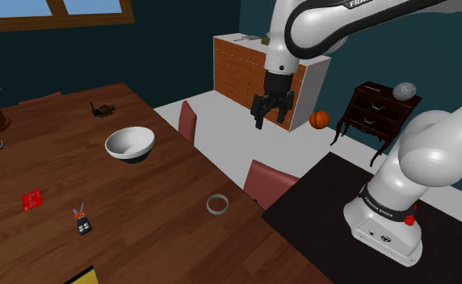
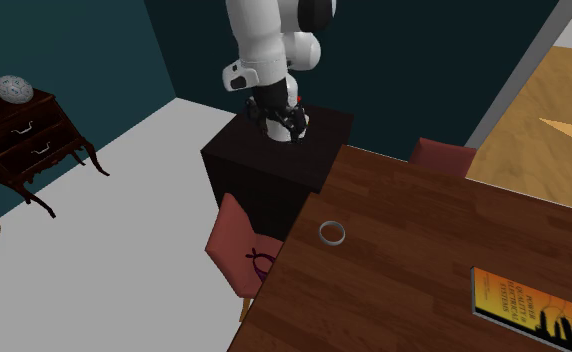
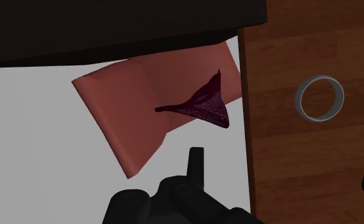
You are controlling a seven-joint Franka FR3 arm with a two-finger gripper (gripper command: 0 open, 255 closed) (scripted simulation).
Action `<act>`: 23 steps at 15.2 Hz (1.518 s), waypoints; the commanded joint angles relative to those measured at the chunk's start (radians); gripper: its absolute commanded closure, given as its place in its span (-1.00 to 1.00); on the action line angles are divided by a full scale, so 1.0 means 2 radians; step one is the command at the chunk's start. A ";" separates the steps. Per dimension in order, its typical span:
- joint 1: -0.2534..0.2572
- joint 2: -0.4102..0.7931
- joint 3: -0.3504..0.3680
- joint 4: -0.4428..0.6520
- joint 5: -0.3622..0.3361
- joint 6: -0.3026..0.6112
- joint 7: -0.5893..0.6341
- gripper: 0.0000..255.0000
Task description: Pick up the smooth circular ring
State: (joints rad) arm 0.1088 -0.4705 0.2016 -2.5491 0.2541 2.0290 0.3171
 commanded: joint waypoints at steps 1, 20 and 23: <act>0.005 0.028 0.014 -0.007 0.005 0.033 0.011 -1.00; 0.068 0.402 0.076 0.094 -0.082 0.271 0.183 -1.00; 0.074 0.423 0.070 0.099 -0.089 0.285 0.187 -1.00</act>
State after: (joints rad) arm 0.2512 0.3545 0.3453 -2.3542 0.0834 2.5835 0.6860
